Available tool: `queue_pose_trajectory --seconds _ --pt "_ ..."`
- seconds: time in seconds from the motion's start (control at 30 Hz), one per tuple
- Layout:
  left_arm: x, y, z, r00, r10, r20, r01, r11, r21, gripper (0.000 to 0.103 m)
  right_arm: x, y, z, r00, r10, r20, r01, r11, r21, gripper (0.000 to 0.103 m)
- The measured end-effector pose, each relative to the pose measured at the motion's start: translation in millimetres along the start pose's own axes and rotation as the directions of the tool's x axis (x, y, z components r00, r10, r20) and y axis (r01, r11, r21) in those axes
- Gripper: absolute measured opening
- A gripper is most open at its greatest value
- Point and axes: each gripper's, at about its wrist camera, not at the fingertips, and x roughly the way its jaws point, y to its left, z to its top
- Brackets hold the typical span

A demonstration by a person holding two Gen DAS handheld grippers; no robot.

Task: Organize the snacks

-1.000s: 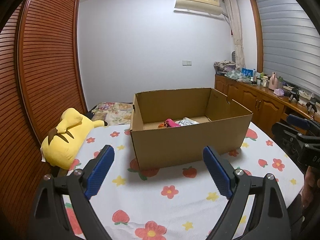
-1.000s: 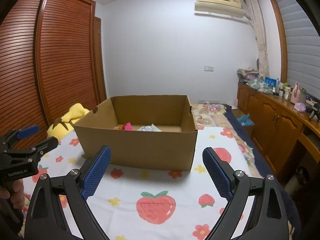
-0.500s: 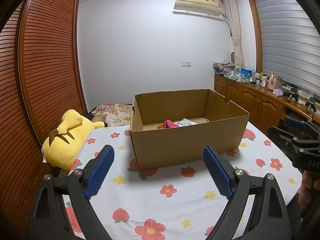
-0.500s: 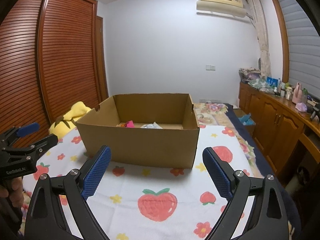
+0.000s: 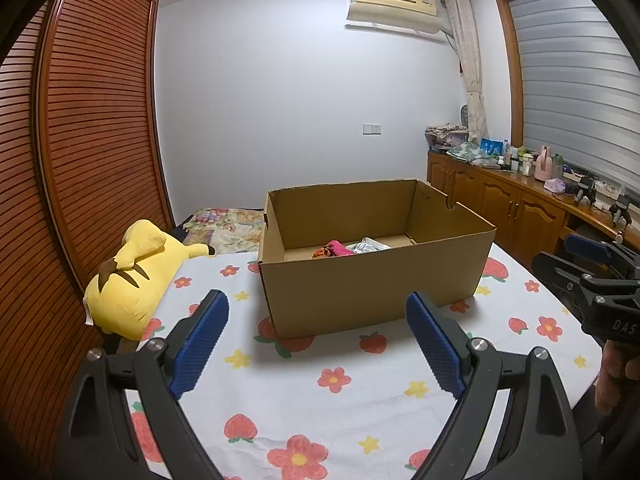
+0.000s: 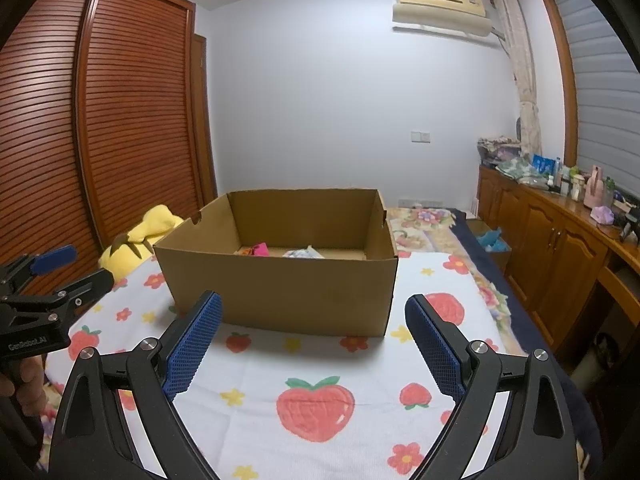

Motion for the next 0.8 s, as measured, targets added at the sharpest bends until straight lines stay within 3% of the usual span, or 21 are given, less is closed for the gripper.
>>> queue_pose_trajectory --seconds 0.8 --pt "-3.7 -0.1 -0.9 1.0 0.001 0.008 -0.001 1.0 0.001 0.091 -1.3 0.8 -0.1 1.0 0.003 0.005 -0.003 1.0 0.006 0.094"
